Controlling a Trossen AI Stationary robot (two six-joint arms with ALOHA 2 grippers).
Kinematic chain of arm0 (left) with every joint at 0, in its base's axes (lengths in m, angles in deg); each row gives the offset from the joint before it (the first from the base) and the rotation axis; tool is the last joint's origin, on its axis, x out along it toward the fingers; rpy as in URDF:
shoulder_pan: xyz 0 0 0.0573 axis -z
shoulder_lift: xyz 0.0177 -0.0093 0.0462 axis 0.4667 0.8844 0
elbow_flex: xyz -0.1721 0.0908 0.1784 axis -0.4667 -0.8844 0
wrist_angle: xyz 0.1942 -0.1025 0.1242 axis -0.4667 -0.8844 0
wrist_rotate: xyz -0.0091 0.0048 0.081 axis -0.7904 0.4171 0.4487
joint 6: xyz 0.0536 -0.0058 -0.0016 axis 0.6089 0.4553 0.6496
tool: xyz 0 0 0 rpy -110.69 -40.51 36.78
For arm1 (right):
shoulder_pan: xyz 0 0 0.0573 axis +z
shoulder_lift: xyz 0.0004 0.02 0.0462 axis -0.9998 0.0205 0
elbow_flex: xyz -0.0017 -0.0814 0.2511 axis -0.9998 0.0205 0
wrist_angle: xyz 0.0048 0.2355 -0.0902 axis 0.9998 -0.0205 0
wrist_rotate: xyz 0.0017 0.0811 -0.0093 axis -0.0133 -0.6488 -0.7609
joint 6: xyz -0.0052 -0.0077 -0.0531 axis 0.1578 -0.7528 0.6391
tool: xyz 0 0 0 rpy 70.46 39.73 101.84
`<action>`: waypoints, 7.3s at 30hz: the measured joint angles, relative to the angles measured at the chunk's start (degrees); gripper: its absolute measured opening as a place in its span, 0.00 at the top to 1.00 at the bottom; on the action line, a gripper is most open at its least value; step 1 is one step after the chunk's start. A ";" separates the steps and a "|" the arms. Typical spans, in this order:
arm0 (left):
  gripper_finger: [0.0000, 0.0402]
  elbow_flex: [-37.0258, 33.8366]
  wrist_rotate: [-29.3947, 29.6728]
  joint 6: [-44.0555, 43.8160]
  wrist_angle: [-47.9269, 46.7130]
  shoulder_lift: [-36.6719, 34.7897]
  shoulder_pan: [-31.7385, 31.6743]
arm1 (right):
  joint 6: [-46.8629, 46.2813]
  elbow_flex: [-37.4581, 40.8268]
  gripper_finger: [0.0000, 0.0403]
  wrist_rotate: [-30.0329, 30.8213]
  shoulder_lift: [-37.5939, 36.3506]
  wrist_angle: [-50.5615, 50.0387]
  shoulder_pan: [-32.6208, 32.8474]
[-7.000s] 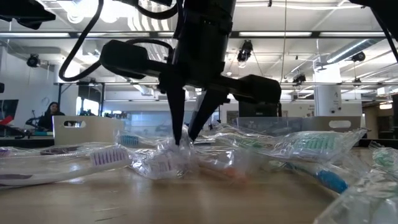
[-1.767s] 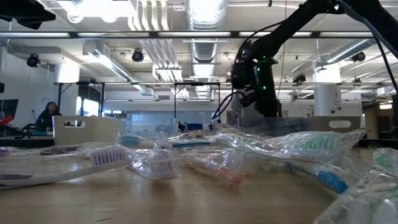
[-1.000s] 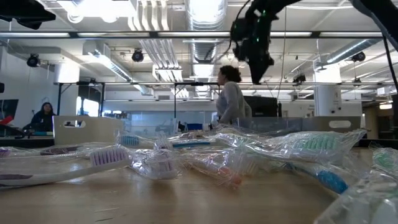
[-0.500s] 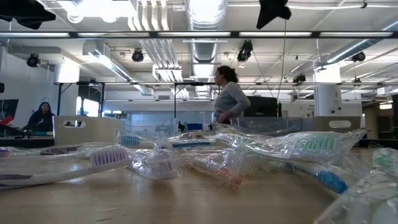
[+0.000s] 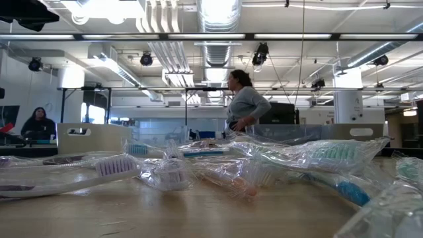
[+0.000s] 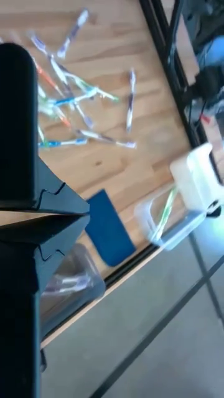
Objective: Pick & Place Toothbrushes
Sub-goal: Put the green toothbrush into the transparent bin
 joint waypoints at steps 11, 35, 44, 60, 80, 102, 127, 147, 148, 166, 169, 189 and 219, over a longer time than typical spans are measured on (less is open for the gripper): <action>0.78 0.00 -0.01 0.00 -0.01 0.00 -0.01 | -0.09 20.38 0.98 0.20 -16.38 7.37 1.67; 0.78 0.00 -0.01 0.00 0.01 0.00 -0.01 | 15.98 53.80 0.98 0.01 -55.78 15.34 1.65; 0.78 0.00 0.00 0.00 0.00 0.00 0.00 | 16.42 55.48 0.98 0.02 -63.61 15.65 1.65; 0.78 0.00 0.01 -1.68 0.06 0.00 -0.01 | 16.32 55.48 0.98 0.00 -66.92 15.63 1.65; 0.78 0.00 1.38 -2.50 0.32 0.01 0.01 | 16.30 55.48 0.98 0.02 -66.92 15.63 1.65; 0.78 -2.70 0.02 -15.04 61.54 15.89 0.02 | 16.32 55.48 0.98 0.02 -66.92 15.65 1.63; 0.75 5.84 -23.34 -5.26 16.70 49.51 0.41 | 16.32 55.48 0.98 0.02 -66.92 15.65 1.65; 0.64 5.66 -25.75 0.96 16.99 69.10 7.22 | 16.32 55.48 0.98 0.02 -66.92 15.67 1.63; 0.64 5.66 -25.76 0.98 17.63 70.06 7.58 | 16.32 55.48 0.98 0.02 -66.92 15.67 1.63; 0.65 5.66 -25.73 0.03 28.67 85.76 8.80 | 16.32 55.48 0.98 0.03 -66.92 15.67 1.64; 0.65 5.65 -25.71 0.11 30.28 88.13 8.80 | 16.31 55.48 0.98 0.02 -66.92 15.67 1.65; 0.80 5.79 -20.65 -0.02 34.42 92.45 9.26 | 16.32 55.45 0.98 0.02 -66.92 15.67 1.65; 0.92 7.75 -21.57 3.34 21.70 81.28 9.30 | 16.30 55.45 0.98 0.04 -66.92 15.67 1.63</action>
